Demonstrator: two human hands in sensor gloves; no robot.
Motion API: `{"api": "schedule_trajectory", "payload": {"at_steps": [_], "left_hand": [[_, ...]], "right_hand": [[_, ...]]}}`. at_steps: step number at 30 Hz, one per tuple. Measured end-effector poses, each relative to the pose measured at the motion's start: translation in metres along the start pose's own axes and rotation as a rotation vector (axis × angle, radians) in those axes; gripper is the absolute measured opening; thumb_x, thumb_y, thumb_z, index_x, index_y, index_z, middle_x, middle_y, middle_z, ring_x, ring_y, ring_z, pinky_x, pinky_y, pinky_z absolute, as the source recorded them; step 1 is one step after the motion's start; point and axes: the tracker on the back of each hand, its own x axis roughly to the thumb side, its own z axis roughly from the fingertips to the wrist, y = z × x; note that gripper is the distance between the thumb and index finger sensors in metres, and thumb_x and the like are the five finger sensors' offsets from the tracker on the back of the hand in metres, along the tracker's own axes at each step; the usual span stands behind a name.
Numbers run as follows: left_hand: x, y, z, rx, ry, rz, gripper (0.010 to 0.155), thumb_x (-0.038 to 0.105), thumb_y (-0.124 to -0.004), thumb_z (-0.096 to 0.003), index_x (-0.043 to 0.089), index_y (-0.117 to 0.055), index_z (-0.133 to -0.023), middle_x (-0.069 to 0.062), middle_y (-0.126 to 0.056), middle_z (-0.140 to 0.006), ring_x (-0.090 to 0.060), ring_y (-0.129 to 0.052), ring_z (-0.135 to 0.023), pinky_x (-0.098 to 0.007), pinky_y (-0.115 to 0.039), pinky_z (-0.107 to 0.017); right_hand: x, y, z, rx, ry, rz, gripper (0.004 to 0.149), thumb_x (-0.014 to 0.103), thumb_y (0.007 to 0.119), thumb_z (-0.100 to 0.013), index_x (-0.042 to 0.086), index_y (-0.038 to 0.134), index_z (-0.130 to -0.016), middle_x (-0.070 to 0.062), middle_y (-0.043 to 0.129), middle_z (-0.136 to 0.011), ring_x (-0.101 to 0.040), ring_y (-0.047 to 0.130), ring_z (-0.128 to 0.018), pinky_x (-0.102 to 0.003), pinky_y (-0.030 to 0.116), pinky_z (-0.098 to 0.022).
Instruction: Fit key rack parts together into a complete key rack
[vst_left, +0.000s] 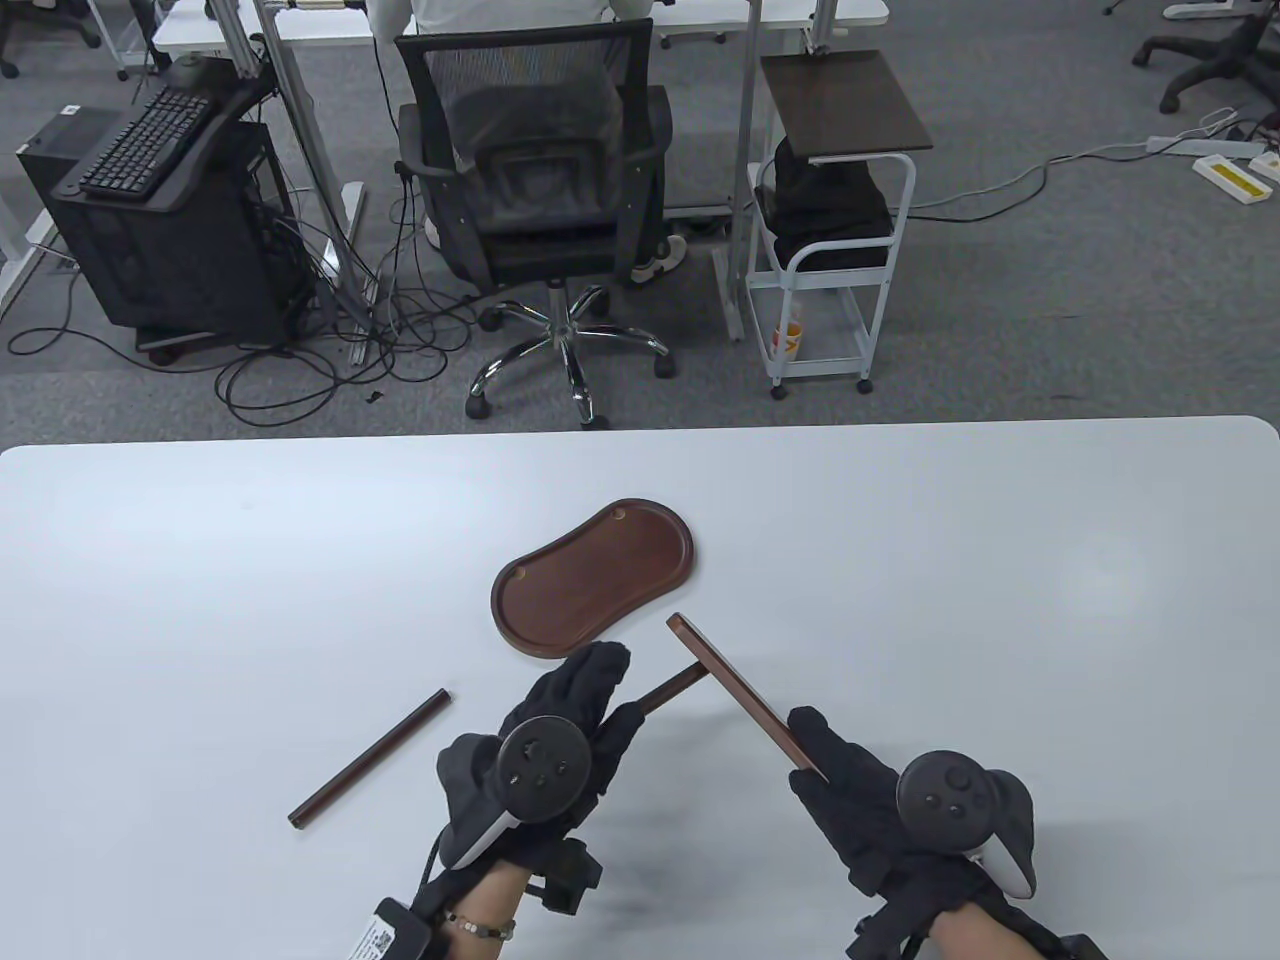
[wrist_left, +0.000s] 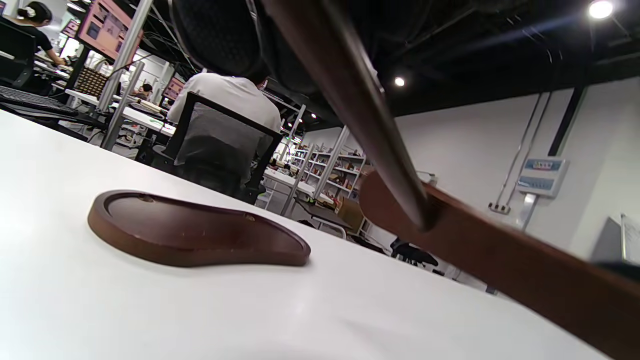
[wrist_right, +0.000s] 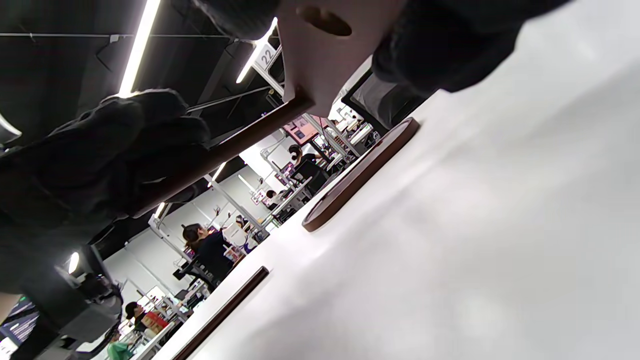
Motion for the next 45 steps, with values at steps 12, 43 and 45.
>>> {"api": "schedule_trajectory", "payload": {"at_steps": [12, 43, 45], "left_hand": [[-0.110, 0.014, 0.018, -0.028, 0.319, -0.172, 0.059, 0.054, -0.058, -0.0571, 0.030, -0.049, -0.111, -0.004, -0.064, -0.118, -0.029, -0.075, -0.104, -0.056, -0.069, -0.072], [-0.203, -0.009, 0.043, -0.437, 0.717, -0.600, 0.054, 0.044, -0.078, -0.0502, 0.029, -0.066, -0.100, -0.002, -0.065, -0.114, -0.030, -0.073, -0.103, -0.059, -0.066, -0.072], [-0.203, -0.010, 0.042, -0.404, 0.714, -0.634, 0.049, 0.043, -0.078, -0.0501, 0.029, -0.069, -0.097, -0.001, -0.069, -0.111, -0.030, -0.076, -0.100, -0.057, -0.068, -0.072]], "right_hand": [[-0.009, -0.009, -0.001, -0.041, 0.053, -0.100, 0.060, 0.043, 0.060, -0.060, 0.016, 0.050, -0.112, -0.024, 0.080, -0.083, -0.039, 0.088, -0.040, -0.036, 0.081, -0.016], [-0.014, -0.007, 0.000, -0.028, 0.083, -0.136, 0.060, 0.043, 0.060, -0.060, 0.015, 0.049, -0.112, -0.025, 0.079, -0.084, -0.039, 0.088, -0.042, -0.037, 0.081, -0.017], [-0.014, -0.007, 0.000, -0.026, 0.084, -0.136, 0.060, 0.043, 0.060, -0.060, 0.015, 0.049, -0.112, -0.025, 0.079, -0.084, -0.039, 0.088, -0.041, -0.037, 0.082, -0.017]]}}
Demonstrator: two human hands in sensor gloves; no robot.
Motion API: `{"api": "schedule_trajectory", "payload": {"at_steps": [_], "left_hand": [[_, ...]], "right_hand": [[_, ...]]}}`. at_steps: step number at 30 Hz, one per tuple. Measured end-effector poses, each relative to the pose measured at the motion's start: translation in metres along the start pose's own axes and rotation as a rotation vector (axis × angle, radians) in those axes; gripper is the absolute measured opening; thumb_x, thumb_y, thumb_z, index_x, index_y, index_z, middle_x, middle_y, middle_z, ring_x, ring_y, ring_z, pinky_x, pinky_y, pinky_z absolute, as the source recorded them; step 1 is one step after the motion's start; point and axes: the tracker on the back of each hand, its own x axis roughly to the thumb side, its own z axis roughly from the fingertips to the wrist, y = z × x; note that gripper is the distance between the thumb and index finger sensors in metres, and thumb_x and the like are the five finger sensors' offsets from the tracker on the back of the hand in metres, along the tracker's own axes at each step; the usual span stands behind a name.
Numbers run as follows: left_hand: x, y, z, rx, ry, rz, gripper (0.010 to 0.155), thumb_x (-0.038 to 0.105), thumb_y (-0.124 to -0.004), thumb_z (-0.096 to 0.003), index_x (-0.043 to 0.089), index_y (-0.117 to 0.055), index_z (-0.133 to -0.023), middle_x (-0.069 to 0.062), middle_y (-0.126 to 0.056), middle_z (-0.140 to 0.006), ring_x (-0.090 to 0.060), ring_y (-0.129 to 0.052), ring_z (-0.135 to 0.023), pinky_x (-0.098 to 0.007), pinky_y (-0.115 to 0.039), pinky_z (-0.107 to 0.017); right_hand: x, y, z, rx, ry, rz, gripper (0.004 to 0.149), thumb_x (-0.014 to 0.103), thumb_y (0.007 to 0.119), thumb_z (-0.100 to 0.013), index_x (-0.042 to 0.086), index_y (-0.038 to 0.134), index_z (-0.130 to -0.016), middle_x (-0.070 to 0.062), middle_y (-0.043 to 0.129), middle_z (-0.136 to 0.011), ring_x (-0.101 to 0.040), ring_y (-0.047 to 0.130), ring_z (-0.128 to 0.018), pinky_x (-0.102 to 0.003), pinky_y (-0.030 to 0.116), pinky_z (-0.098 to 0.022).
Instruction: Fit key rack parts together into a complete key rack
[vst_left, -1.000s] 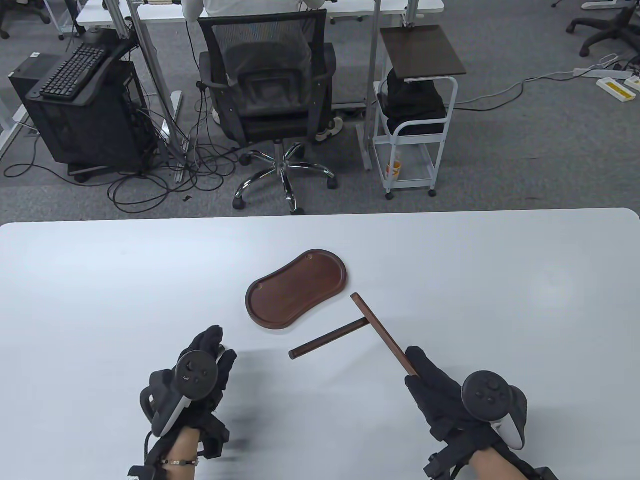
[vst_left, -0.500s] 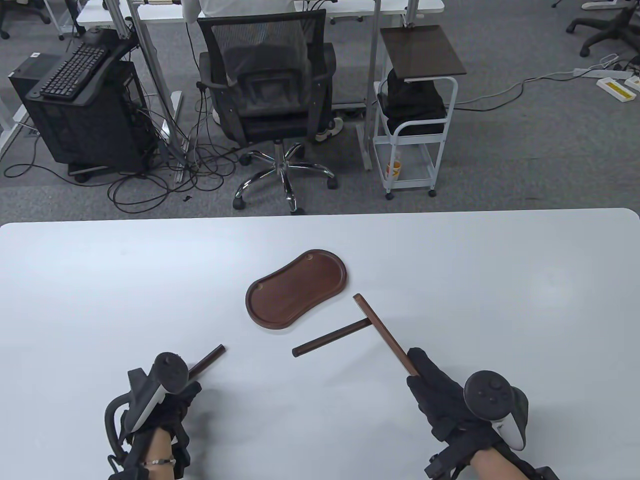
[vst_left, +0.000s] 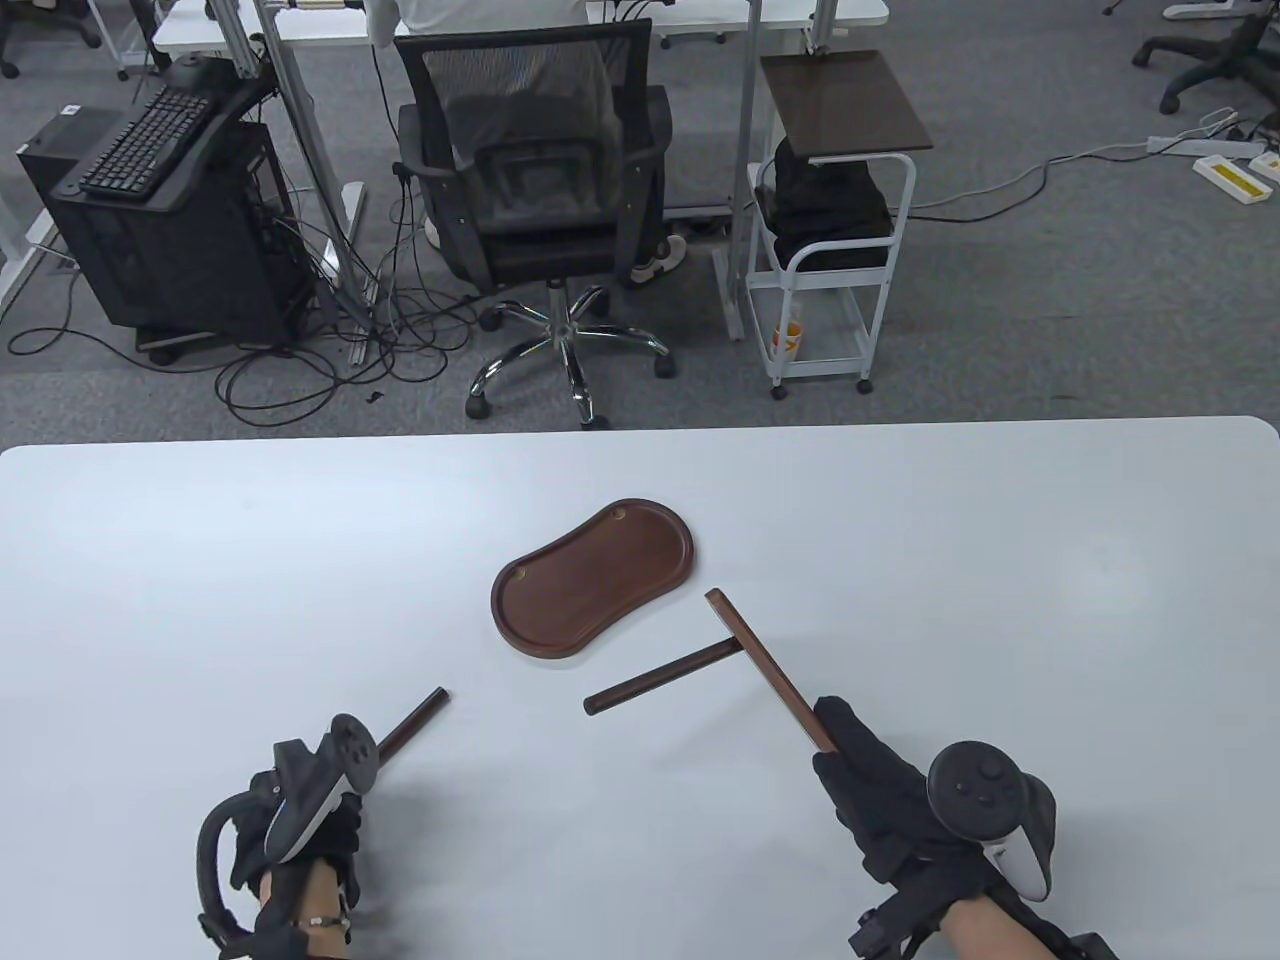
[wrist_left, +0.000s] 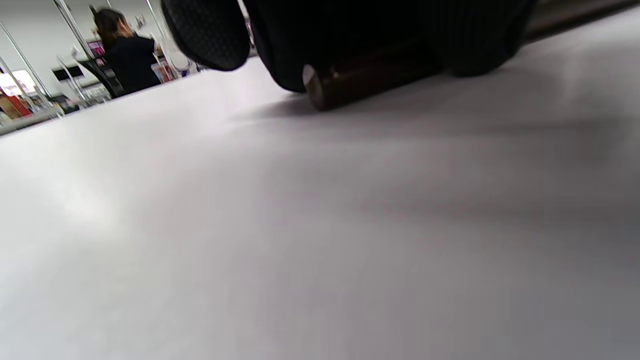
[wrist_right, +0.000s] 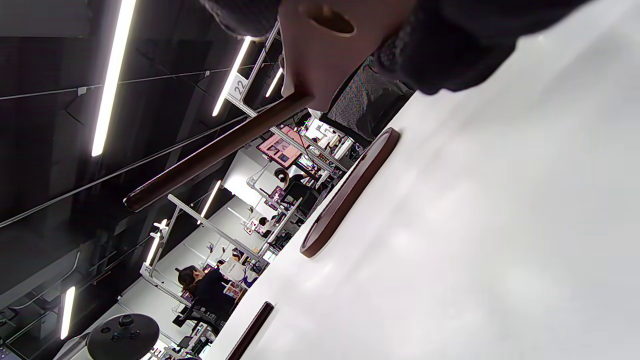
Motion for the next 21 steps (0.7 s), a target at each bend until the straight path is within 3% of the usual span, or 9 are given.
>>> {"api": "schedule_trajectory", "payload": {"at_steps": [10, 18, 21], "left_hand": [[0.002, -0.002, 0.002, -0.006, -0.025, -0.050, 0.049, 0.043, -0.073, -0.0532, 0.030, -0.066, -0.099, -0.002, -0.067, -0.112, -0.029, -0.076, -0.099, -0.055, -0.070, -0.071], [0.002, 0.012, 0.008, 0.045, -0.027, -0.021, 0.049, 0.043, -0.073, -0.0529, 0.025, -0.069, -0.098, -0.001, -0.091, -0.095, -0.020, -0.098, -0.080, -0.047, -0.080, -0.062], [0.005, 0.023, 0.015, 0.117, -0.046, 0.006, 0.049, 0.043, -0.073, -0.0530, 0.023, -0.069, -0.098, -0.001, -0.092, -0.092, -0.020, -0.098, -0.078, -0.047, -0.081, -0.061]], "right_hand": [[-0.001, 0.001, 0.000, 0.004, 0.009, 0.001, 0.060, 0.043, 0.060, -0.060, 0.015, 0.049, -0.112, -0.025, 0.079, -0.084, -0.039, 0.088, -0.042, -0.037, 0.081, -0.017], [-0.001, 0.001, 0.000, 0.004, 0.018, -0.003, 0.061, 0.043, 0.060, -0.060, 0.015, 0.049, -0.112, -0.025, 0.079, -0.084, -0.040, 0.088, -0.042, -0.037, 0.081, -0.017], [-0.001, 0.002, 0.000, 0.005, 0.023, -0.008, 0.060, 0.043, 0.060, -0.060, 0.015, 0.049, -0.112, -0.025, 0.079, -0.084, -0.040, 0.088, -0.042, -0.037, 0.081, -0.017]]}}
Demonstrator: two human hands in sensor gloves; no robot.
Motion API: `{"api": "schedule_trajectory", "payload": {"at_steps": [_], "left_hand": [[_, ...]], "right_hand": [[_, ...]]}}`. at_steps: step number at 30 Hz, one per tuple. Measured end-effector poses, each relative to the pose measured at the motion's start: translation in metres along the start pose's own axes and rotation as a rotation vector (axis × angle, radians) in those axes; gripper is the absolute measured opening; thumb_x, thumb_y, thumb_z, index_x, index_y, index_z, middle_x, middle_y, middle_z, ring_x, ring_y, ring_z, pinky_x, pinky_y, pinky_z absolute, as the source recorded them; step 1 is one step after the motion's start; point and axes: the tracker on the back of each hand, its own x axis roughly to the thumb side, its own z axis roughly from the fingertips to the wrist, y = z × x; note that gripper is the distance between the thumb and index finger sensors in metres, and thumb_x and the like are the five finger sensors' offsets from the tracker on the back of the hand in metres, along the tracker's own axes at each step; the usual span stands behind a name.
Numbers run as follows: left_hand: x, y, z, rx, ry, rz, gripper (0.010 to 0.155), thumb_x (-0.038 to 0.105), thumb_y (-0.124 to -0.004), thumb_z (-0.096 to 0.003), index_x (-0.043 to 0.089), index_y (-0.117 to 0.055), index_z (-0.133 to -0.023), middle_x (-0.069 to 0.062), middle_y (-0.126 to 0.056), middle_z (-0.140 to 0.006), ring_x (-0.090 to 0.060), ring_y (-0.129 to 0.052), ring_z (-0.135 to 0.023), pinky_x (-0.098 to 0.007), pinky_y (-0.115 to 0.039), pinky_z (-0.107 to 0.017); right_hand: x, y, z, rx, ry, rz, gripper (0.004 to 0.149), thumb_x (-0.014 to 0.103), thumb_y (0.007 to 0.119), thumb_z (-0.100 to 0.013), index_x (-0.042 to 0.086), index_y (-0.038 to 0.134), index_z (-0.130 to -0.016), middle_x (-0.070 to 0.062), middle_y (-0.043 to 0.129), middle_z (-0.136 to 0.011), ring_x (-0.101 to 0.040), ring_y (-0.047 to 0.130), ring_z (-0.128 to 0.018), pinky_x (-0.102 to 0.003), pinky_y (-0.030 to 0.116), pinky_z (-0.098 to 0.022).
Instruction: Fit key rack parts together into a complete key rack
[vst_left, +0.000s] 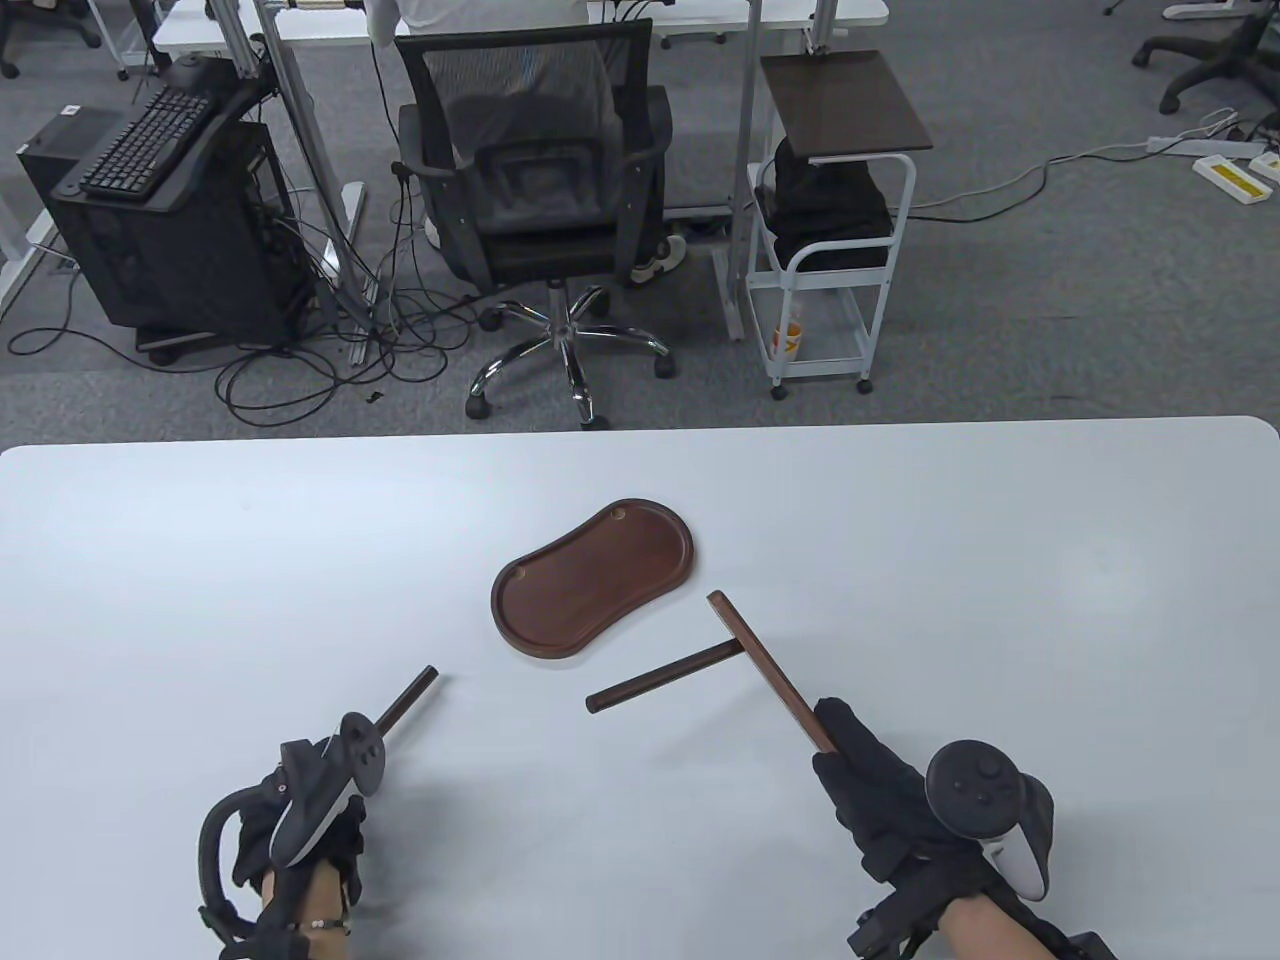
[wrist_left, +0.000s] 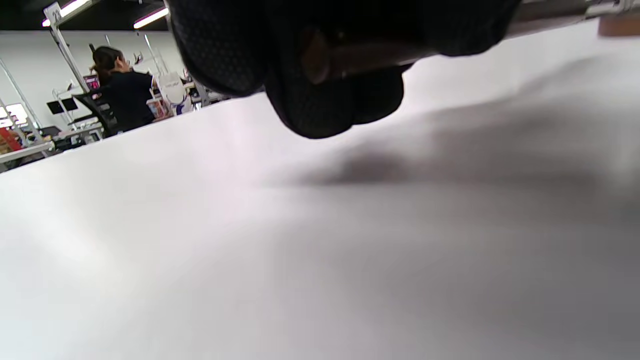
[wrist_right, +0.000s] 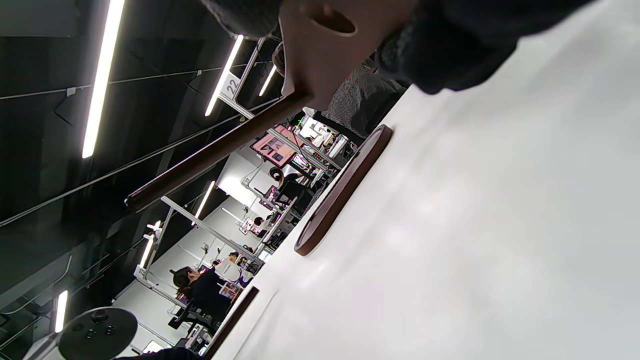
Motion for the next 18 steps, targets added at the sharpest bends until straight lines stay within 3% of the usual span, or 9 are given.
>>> {"api": "schedule_trajectory", "payload": {"at_steps": [9, 15, 18], "left_hand": [[0.044, 0.031, 0.029, 0.191, -0.165, 0.088, 0.051, 0.042, -0.068, -0.0549, 0.022, -0.063, -0.101, -0.001, -0.089, -0.092, -0.019, -0.096, -0.078, -0.047, -0.080, -0.062], [0.091, 0.044, 0.060, 0.247, -0.376, 0.153, 0.051, 0.042, -0.067, -0.0553, 0.023, -0.062, -0.102, 0.000, -0.087, -0.092, -0.017, -0.095, -0.076, -0.046, -0.081, -0.061], [0.112, 0.048, 0.074, 0.222, -0.464, 0.193, 0.050, 0.041, -0.067, -0.0552, 0.024, -0.062, -0.102, 0.000, -0.088, -0.092, -0.016, -0.095, -0.073, -0.045, -0.081, -0.061]], "right_hand": [[-0.002, 0.001, -0.001, -0.009, 0.021, -0.034, 0.061, 0.042, 0.060, -0.060, 0.013, 0.048, -0.112, -0.026, 0.078, -0.084, -0.040, 0.088, -0.042, -0.037, 0.083, -0.018], [-0.002, 0.000, -0.002, -0.030, 0.030, -0.061, 0.061, 0.041, 0.058, -0.060, 0.012, 0.046, -0.112, -0.027, 0.077, -0.085, -0.040, 0.088, -0.043, -0.037, 0.084, -0.018], [-0.002, 0.000, -0.002, -0.039, 0.028, -0.074, 0.061, 0.042, 0.058, -0.060, 0.012, 0.046, -0.112, -0.027, 0.077, -0.085, -0.040, 0.089, -0.043, -0.037, 0.084, -0.018]]}}
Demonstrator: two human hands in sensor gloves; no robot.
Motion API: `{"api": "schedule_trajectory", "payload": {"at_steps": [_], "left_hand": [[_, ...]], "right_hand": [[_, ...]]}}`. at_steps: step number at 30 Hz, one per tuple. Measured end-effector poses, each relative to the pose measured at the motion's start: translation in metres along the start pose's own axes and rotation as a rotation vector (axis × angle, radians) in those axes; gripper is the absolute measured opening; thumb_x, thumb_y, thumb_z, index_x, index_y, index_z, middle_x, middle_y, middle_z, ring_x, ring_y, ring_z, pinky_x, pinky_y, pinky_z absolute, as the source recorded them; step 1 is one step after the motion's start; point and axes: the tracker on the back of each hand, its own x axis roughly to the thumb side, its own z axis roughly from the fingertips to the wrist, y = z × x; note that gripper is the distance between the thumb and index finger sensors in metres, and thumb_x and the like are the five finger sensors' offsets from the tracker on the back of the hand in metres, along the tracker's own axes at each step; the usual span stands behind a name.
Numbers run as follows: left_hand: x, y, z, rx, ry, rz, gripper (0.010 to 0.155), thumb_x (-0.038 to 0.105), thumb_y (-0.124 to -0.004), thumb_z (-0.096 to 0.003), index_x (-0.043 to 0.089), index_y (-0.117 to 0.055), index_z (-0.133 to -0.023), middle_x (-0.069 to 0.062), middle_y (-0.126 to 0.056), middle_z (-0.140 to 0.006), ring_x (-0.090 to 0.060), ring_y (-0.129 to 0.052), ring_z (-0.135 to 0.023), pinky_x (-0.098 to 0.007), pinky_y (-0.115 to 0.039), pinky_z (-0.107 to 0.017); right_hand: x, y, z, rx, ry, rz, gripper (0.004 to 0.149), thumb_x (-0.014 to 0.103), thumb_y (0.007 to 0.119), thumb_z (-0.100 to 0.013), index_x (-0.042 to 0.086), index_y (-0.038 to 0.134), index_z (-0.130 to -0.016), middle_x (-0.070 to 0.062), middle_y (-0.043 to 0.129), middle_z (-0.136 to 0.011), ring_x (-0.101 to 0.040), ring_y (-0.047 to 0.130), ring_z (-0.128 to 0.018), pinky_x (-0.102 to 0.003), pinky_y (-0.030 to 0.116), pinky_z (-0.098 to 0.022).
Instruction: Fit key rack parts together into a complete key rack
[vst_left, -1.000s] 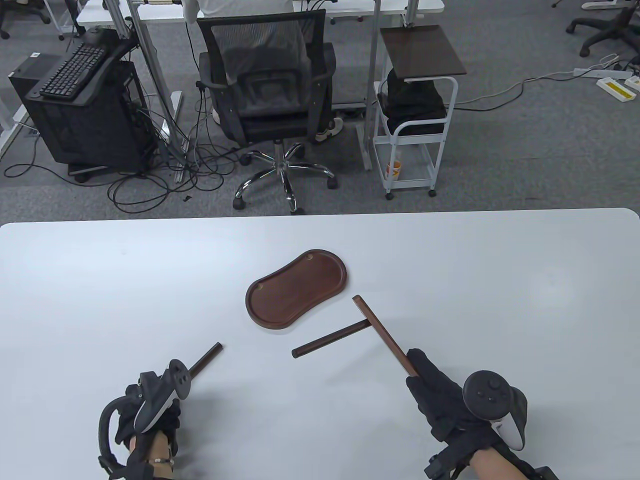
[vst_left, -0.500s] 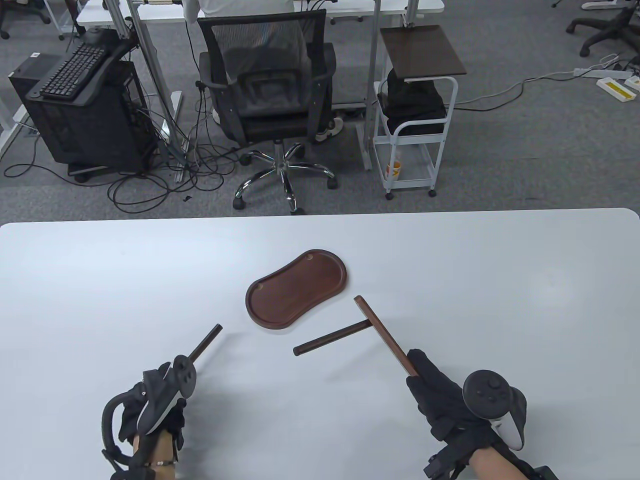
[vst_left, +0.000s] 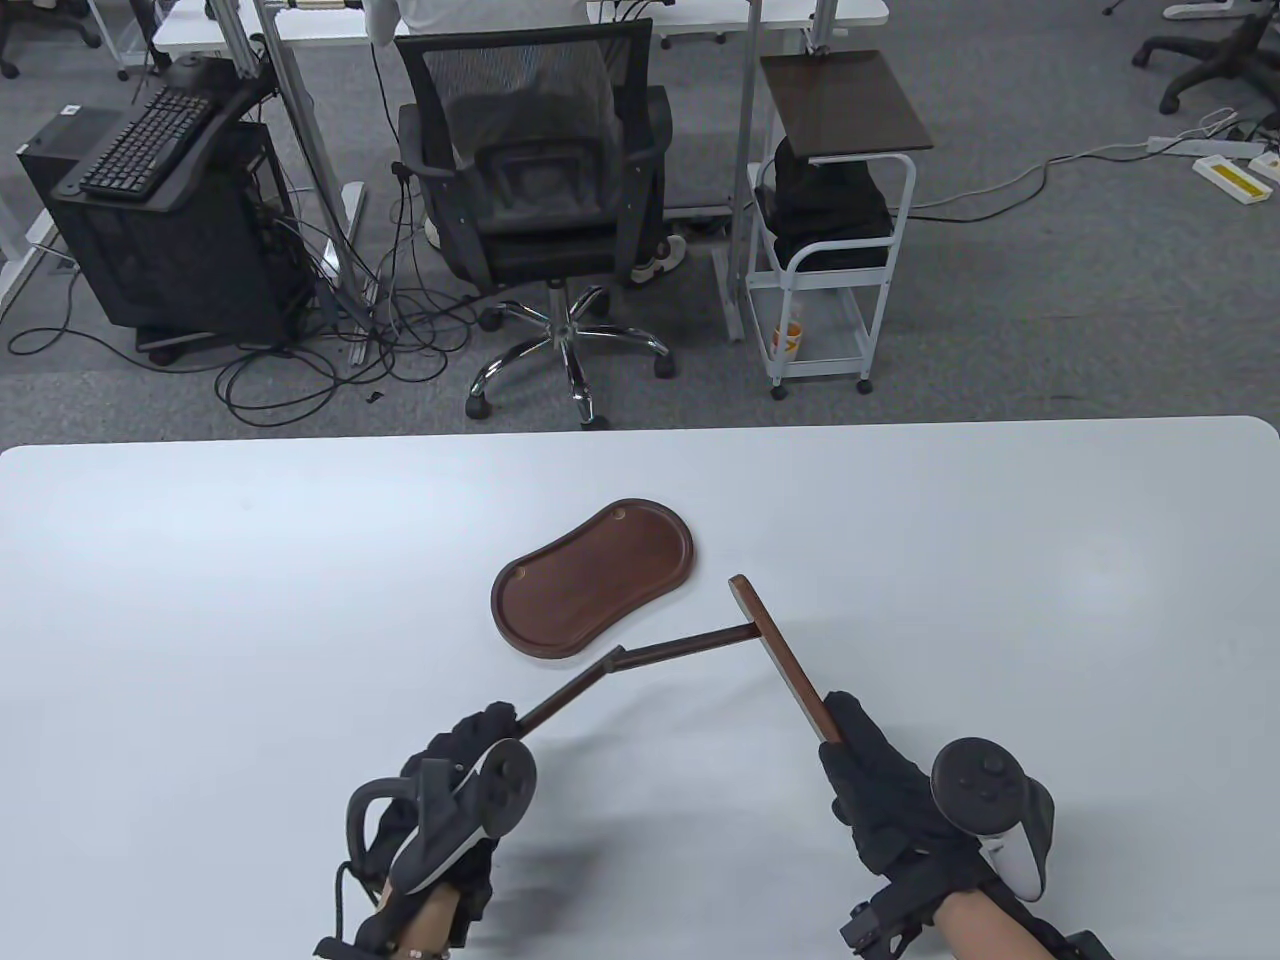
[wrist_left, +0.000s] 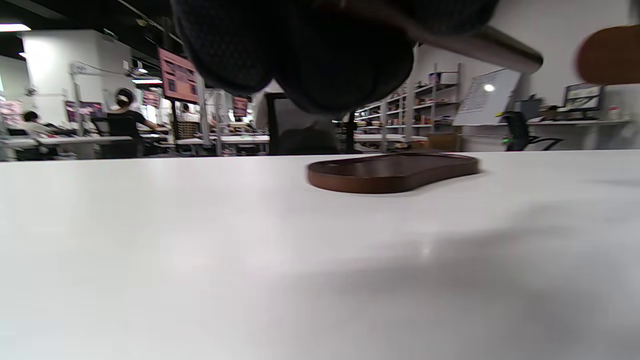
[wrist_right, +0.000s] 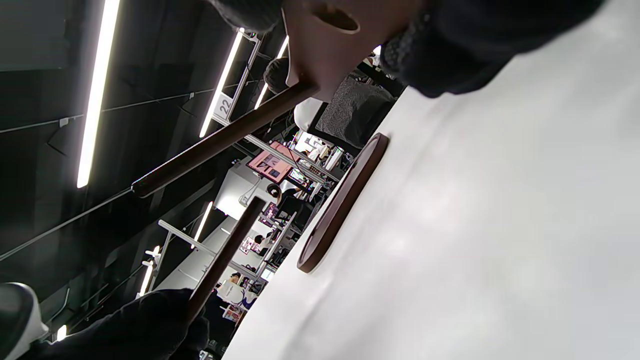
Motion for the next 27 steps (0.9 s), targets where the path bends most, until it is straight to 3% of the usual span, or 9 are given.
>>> {"api": "schedule_trajectory", "payload": {"at_steps": [6, 14, 27], "left_hand": [[0.043, 0.000, 0.009, -0.020, -0.159, 0.097, 0.050, 0.041, -0.068, -0.0548, 0.026, -0.063, -0.102, 0.001, -0.088, -0.091, -0.015, -0.095, -0.067, -0.043, -0.083, -0.058], [0.075, -0.004, 0.018, -0.056, -0.303, 0.279, 0.050, 0.042, -0.067, -0.0551, 0.026, -0.063, -0.102, 0.002, -0.088, -0.091, -0.009, -0.094, -0.062, -0.039, -0.085, -0.053], [0.091, -0.008, 0.025, -0.075, -0.373, 0.337, 0.051, 0.041, -0.064, -0.0557, 0.023, -0.061, -0.103, 0.002, -0.088, -0.089, -0.008, -0.094, -0.061, -0.039, -0.085, -0.053]], "right_hand": [[0.001, 0.000, 0.000, -0.015, -0.008, -0.010, 0.061, 0.042, 0.056, -0.061, 0.011, 0.045, -0.113, -0.027, 0.077, -0.084, -0.040, 0.089, -0.043, -0.036, 0.085, -0.017], [0.003, 0.001, 0.001, -0.038, 0.002, -0.086, 0.063, 0.045, 0.050, -0.061, 0.010, 0.045, -0.113, -0.028, 0.076, -0.084, -0.040, 0.089, -0.043, -0.036, 0.085, -0.017], [0.003, 0.005, 0.000, -0.040, 0.002, -0.082, 0.063, 0.046, 0.050, -0.061, 0.010, 0.045, -0.113, -0.028, 0.076, -0.084, -0.040, 0.089, -0.042, -0.036, 0.085, -0.017]]}}
